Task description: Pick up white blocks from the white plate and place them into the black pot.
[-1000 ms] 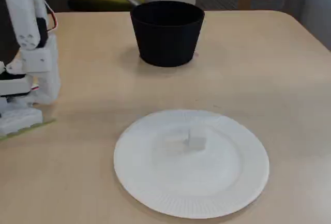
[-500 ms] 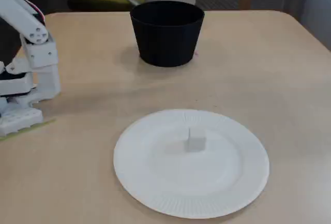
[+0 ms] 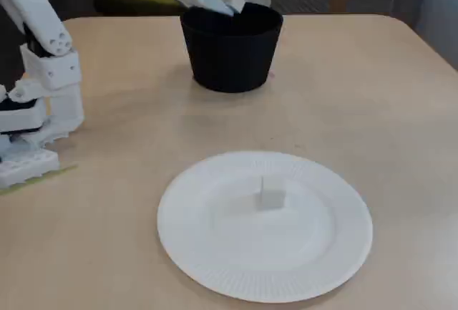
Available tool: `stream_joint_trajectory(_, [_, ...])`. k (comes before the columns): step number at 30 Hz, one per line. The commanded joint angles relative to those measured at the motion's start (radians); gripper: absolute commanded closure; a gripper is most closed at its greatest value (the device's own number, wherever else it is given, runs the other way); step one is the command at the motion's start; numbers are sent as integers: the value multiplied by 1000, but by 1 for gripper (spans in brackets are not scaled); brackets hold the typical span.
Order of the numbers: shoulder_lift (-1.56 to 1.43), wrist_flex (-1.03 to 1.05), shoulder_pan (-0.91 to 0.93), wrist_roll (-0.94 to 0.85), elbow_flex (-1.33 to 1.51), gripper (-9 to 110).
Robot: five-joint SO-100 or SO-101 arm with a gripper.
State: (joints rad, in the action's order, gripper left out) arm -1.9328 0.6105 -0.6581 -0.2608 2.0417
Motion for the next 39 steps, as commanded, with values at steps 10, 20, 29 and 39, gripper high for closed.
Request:
stream_joint_trajectory(10, [-6, 28, -14, -74, -60, 64])
stream_joint_trajectory(20, [-49, 172, 75, -91, -152, 100])
stream_joint_trajectory(29, [-9, 511, 678, -204, -348, 104])
stream_joint_trajectory(39, [265, 598, 996, -278, -430, 104])
